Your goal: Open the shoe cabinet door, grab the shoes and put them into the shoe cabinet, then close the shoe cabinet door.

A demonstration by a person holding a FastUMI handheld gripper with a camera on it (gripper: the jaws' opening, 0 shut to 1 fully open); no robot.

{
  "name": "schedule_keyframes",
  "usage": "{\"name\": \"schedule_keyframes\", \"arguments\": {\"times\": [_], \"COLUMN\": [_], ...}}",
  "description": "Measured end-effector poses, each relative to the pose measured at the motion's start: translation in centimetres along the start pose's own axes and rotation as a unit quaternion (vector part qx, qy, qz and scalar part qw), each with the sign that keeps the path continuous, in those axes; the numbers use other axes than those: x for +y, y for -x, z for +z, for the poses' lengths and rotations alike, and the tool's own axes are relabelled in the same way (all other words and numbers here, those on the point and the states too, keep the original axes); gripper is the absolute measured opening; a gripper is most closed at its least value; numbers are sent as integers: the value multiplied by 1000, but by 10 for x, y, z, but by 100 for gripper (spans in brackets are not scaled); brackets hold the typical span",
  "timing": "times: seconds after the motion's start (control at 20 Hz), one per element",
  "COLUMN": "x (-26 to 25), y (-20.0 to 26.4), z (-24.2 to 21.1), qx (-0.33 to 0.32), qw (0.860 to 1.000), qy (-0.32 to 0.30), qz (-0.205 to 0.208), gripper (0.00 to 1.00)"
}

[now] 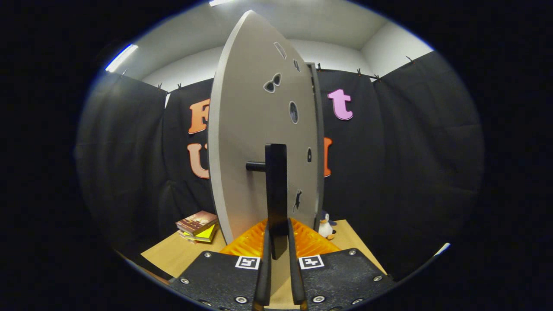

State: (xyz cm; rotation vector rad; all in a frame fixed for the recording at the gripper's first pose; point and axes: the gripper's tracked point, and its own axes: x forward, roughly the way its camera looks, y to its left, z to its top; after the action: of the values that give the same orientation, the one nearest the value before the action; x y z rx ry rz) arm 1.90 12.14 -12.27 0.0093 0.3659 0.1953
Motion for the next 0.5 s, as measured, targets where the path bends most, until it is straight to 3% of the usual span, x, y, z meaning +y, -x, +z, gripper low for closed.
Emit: {"name": "schedule_keyframes", "arguments": {"times": [0.25, 0.3, 0.5], "x": [-55, -60, -59], "y": [2, 4, 7], "z": [1, 1, 0], "qx": [-3, -1, -2], "qw": [997, 998, 997], "qy": [39, 24, -50], "qz": [-68, -65, -66], "gripper": [13, 6, 4]}}
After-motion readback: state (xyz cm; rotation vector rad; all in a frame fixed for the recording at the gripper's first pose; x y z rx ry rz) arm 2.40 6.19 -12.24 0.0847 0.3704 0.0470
